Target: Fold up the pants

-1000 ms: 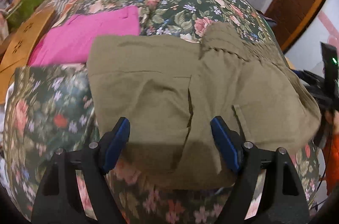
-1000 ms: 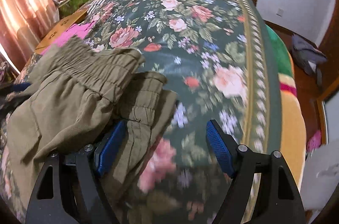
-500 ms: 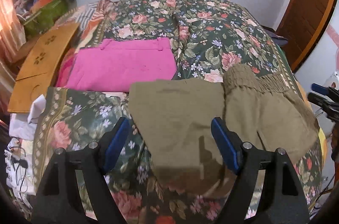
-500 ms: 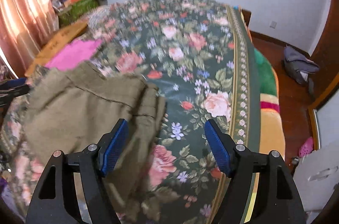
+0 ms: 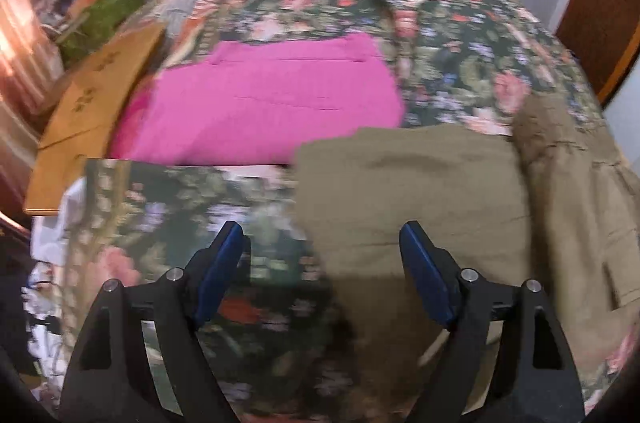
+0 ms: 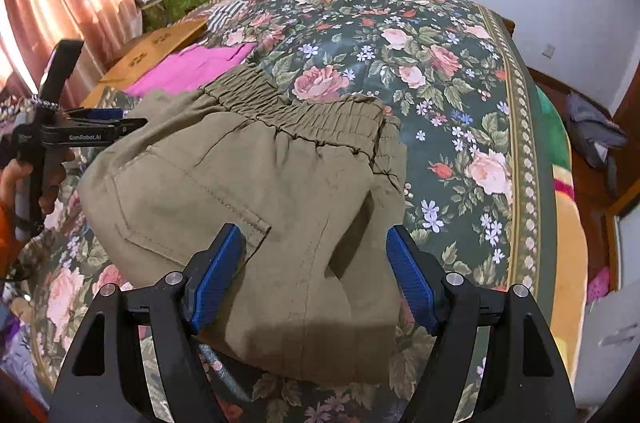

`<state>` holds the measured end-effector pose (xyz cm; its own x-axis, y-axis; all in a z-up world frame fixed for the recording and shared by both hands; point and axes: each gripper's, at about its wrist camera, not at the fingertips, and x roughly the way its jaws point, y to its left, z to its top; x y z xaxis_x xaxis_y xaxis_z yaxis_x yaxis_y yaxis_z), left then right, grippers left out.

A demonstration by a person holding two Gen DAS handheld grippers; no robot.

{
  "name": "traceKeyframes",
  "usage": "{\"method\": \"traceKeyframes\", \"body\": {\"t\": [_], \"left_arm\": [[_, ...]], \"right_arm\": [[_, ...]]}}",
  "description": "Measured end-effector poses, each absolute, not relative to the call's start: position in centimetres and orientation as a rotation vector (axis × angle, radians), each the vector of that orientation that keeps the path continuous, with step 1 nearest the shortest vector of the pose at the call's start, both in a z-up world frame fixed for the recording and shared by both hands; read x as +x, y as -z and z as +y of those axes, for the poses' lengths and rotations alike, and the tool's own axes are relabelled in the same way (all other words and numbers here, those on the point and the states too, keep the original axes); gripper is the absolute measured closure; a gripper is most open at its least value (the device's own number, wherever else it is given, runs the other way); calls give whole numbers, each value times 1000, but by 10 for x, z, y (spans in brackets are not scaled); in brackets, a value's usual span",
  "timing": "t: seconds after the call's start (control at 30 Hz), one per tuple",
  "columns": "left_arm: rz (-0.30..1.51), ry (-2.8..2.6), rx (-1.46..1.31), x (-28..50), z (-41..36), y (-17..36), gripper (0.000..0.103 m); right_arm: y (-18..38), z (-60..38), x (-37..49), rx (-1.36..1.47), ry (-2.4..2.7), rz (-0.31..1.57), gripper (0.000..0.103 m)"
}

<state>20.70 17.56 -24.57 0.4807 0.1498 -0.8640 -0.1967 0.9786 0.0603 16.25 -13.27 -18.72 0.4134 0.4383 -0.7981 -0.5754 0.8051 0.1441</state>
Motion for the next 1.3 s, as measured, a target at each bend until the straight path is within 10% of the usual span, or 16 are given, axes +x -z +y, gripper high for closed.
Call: {"method": "traceKeyframes", "body": {"t": [0.6,1.3], "left_arm": [[1048,-239,-36,256,174,261,20],[1093,-225,-139,127,157,243,20]], "right_arm": [[187,-136,156,-142,-603,950,31],[168,-152,122,-128,-524,924,31]]}}
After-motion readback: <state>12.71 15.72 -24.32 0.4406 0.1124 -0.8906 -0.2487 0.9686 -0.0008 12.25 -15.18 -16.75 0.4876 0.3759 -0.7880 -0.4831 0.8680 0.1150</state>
